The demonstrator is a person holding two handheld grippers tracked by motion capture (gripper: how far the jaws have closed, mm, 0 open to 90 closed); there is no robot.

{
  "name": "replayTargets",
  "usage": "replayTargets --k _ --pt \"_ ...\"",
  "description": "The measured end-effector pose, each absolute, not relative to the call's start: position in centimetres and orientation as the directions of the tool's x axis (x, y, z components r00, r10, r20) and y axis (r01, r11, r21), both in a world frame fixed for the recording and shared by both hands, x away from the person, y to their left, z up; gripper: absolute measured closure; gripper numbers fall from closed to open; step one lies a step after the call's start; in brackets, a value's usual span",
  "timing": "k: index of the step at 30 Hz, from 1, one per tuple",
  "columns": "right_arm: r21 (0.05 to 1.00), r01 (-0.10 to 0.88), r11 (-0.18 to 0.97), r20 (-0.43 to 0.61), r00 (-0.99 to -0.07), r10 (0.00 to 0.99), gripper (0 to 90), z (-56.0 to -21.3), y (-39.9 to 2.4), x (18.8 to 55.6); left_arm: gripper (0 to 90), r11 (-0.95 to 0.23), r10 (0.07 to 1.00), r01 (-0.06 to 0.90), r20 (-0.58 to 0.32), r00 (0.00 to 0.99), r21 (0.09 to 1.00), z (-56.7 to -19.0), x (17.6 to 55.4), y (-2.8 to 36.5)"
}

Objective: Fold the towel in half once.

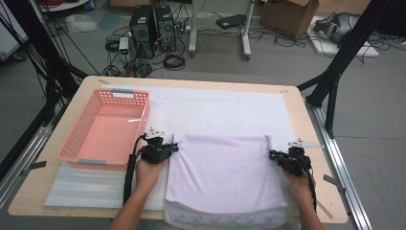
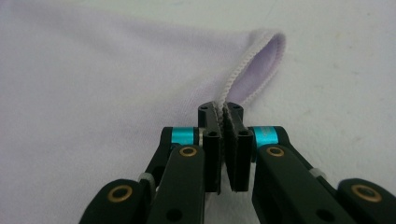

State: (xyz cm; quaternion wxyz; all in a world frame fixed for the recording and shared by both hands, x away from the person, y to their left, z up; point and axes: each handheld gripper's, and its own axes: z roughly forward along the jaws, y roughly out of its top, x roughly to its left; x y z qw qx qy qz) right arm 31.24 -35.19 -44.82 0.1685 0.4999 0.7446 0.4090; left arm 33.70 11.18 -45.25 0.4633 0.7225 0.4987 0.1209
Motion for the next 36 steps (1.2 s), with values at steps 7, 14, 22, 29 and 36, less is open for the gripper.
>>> replayTargets --k 7,14,22,29,36 --pt "0.801 0.582 0.142 0.152 -0.427 0.891 86.7 -43.9 -34.9 32.3 86.0 -0.078 0.835 0.588 -0.27 0.48 0.805 -43.9 34.5 10.7" --pt "0.815 0.568 0.112 0.159 -0.406 0.9 86.7 -43.4 -35.3 32.7 85.9 -0.056 0.843 0.567 -0.265 0.468 0.822 -42.4 35.9 10.1" --pt "0.849 0.523 0.073 0.162 -0.39 0.906 86.7 -41.4 -35.4 35.2 85.8 -0.053 0.86 0.516 -0.224 0.459 0.855 -40.4 39.0 9.7" --pt "0.873 0.483 0.064 0.14 -0.374 0.917 86.6 -40.0 -35.4 38.8 85.7 -0.033 0.869 0.499 -0.222 0.442 0.866 -39.5 42.7 10.0" --pt "0.87 0.49 0.052 0.134 -0.336 0.932 86.6 -39.9 -35.1 42.0 85.6 -0.002 0.872 0.49 -0.238 0.427 0.872 -39.0 45.3 9.9"
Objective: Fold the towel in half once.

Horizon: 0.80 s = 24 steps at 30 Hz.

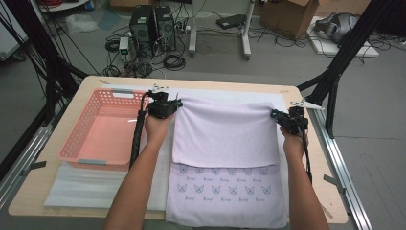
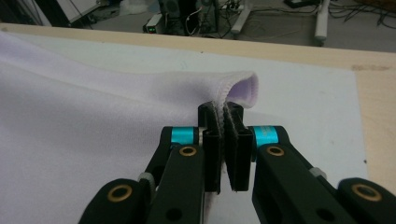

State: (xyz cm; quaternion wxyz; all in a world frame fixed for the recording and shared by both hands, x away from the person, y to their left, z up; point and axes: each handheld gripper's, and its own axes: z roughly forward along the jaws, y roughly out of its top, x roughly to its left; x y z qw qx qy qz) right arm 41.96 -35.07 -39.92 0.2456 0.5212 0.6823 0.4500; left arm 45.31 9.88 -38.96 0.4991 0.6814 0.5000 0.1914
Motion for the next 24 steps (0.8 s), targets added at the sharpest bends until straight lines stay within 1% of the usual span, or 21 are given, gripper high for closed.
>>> replayTargets --k 3,6,7,8,9,10,11,14,16,20,22,24 --pt "0.867 0.496 0.052 0.133 -0.329 0.935 86.5 -40.0 -34.9 42.7 85.6 -0.001 0.872 0.498 -0.243 0.424 0.867 -39.4 45.8 9.9" --pt "0.862 0.503 0.059 0.125 -0.325 0.937 85.6 -40.3 -34.7 43.0 83.5 -0.029 0.854 0.515 -0.246 0.458 0.857 -40.1 45.9 9.8" --pt "0.858 0.509 0.062 0.124 -0.324 0.938 82.9 -40.4 -34.6 43.0 78.8 -0.038 0.853 0.518 -0.242 0.462 0.855 -40.3 45.9 9.7" --pt "0.856 0.514 0.06 0.126 -0.32 0.939 78.3 -40.4 -34.5 43.0 72.4 -0.029 0.843 0.525 -0.261 0.47 0.85 -40.5 45.8 9.7" --pt "0.853 0.519 0.049 0.137 -0.313 0.94 70.9 -40.5 -34.4 42.9 70.2 -0.021 0.838 0.531 -0.274 0.471 0.847 -40.6 45.6 9.7" --pt "0.854 0.519 0.042 0.138 -0.304 0.943 67.9 -40.4 -34.4 42.9 65.5 -0.019 0.837 0.54 -0.283 0.469 0.841 -40.7 45.6 9.7" --pt "0.853 0.52 0.033 0.147 -0.301 0.942 67.8 -40.4 -34.5 42.8 61.3 -0.025 0.833 0.55 -0.287 0.473 0.835 -40.8 45.5 9.7" --pt "0.854 0.519 0.034 0.149 -0.306 0.94 67.0 -40.1 -34.7 42.4 56.0 -0.03 0.826 0.551 -0.29 0.483 0.834 -40.5 45.1 9.5" --pt "0.854 0.52 0.037 0.15 -0.314 0.937 66.6 -39.9 -34.7 42.1 55.4 -0.023 0.828 0.516 -0.273 0.49 0.856 -40.4 44.6 9.3" --pt "0.846 0.53 0.056 0.148 -0.335 0.931 64.8 -39.8 -34.9 41.4 53.6 -0.038 0.817 0.508 -0.266 0.512 0.861 -40.7 43.5 9.0" --pt "0.845 0.529 0.073 0.139 -0.351 0.926 62.9 -39.7 -34.8 40.9 49.2 -0.073 0.805 0.519 -0.257 0.535 0.851 -40.7 43.1 8.6" --pt "0.845 0.526 0.097 0.125 -0.372 0.92 61.3 -39.6 -34.7 40.3 48.2 -0.085 0.797 0.49 -0.236 0.556 0.867 -40.5 42.5 8.3"
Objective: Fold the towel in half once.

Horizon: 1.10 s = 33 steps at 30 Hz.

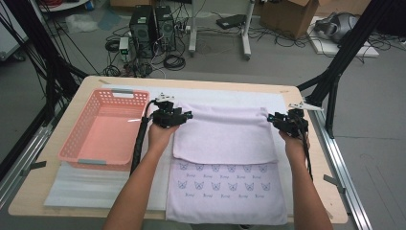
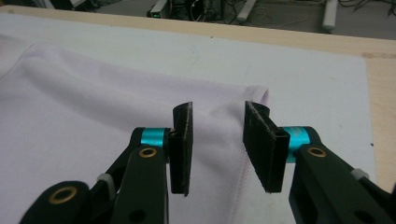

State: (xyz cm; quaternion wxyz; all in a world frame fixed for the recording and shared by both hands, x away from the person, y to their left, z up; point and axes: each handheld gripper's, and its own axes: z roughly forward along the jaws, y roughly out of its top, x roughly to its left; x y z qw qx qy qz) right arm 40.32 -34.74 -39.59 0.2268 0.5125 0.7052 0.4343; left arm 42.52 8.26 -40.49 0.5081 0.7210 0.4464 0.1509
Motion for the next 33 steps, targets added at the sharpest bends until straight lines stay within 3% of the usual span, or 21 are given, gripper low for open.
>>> replayTargets --k 5,16,26,33 --pt "0.832 0.539 0.129 0.134 -0.421 0.897 54.6 -39.4 -35.0 39.0 49.8 -0.065 0.782 0.449 -0.234 0.578 0.891 -40.4 41.0 8.2" --pt "0.834 0.52 0.187 0.112 -0.491 0.864 52.9 -39.8 -35.3 34.6 49.7 -0.102 0.761 0.393 -0.183 0.623 0.914 -41.0 36.0 8.9" --pt "0.835 0.517 0.189 0.13 -0.519 0.845 52.1 -41.9 -35.7 29.9 47.1 -0.155 0.732 0.405 -0.171 0.659 0.901 -43.2 32.0 10.3" --pt "0.802 0.541 0.252 0.097 -0.535 0.839 45.1 -42.9 -35.3 28.7 38.5 -0.153 0.736 0.453 -0.204 0.645 0.878 -44.7 31.3 11.1"
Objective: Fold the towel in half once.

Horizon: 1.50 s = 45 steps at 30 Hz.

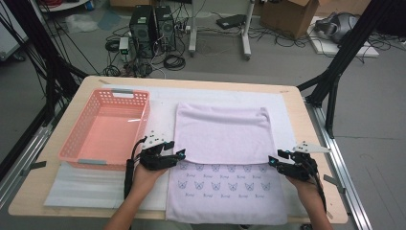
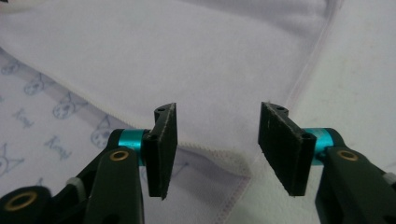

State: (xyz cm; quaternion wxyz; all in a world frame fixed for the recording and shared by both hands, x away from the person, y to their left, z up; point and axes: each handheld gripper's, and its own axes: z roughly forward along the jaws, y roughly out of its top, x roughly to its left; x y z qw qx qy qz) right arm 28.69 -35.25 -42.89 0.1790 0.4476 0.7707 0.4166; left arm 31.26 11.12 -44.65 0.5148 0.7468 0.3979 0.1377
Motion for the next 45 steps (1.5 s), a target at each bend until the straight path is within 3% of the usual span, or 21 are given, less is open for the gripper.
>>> replayTargets --k 3,8,11,14,17,22,26,29,32,40,43,45 --pt "0.787 0.557 0.265 0.087 -0.525 0.847 43.6 -43.5 -35.4 28.5 39.7 -0.169 0.737 0.453 -0.193 0.648 0.875 -44.9 30.9 11.1" --pt "0.778 0.563 0.28 0.073 -0.523 0.849 48.4 -44.7 -35.5 28.6 54.8 -0.208 0.749 0.465 -0.165 0.642 0.86 -44.9 30.9 10.7" --pt "0.774 0.551 0.311 0.044 -0.537 0.842 57.9 -45.0 -35.4 28.7 63.8 -0.227 0.753 0.481 -0.16 0.638 0.847 -45.0 31.0 10.4" --pt "0.774 0.532 0.343 0.018 -0.56 0.828 76.4 -44.9 -35.2 28.6 79.5 -0.258 0.756 0.501 -0.15 0.637 0.826 -45.1 31.0 10.1" --pt "0.773 0.525 0.356 0.011 -0.572 0.82 80.9 -44.8 -35.1 28.6 89.5 -0.263 0.763 0.517 -0.153 0.628 0.815 -45.0 30.9 10.1" --pt "0.778 0.523 0.348 0.015 -0.57 0.822 81.0 -44.7 -35.2 28.5 88.7 -0.222 0.766 0.516 -0.179 0.618 0.827 -44.9 30.7 10.8" --pt "0.78 0.521 0.346 0.017 -0.57 0.821 80.7 -44.7 -35.2 28.4 62.6 -0.179 0.757 0.526 -0.225 0.613 0.831 -44.6 30.4 11.7" --pt "0.78 0.527 0.336 0.027 -0.566 0.824 80.5 -44.7 -35.2 28.4 53.4 -0.156 0.762 0.543 -0.249 0.598 0.825 -44.4 30.1 12.4" --pt "0.783 0.525 0.333 0.031 -0.567 0.823 80.2 -44.7 -35.3 28.5 51.8 -0.151 0.768 0.562 -0.261 0.585 0.813 -44.6 29.6 12.8" --pt "0.782 0.526 0.334 0.028 -0.566 0.824 80.3 -44.6 -35.2 28.5 63.4 -0.233 0.755 0.546 -0.204 0.623 0.804 -45.0 29.6 10.9" --pt "0.781 0.526 0.336 0.027 -0.567 0.823 80.8 -44.6 -35.2 28.5 84.1 -0.261 0.765 0.538 -0.167 0.621 0.802 -45.1 29.7 10.3" --pt "0.78 0.525 0.34 0.024 -0.568 0.823 81.7 -44.6 -35.2 28.5 87.2 -0.262 0.776 0.528 -0.149 0.613 0.808 -45.0 29.6 10.1"
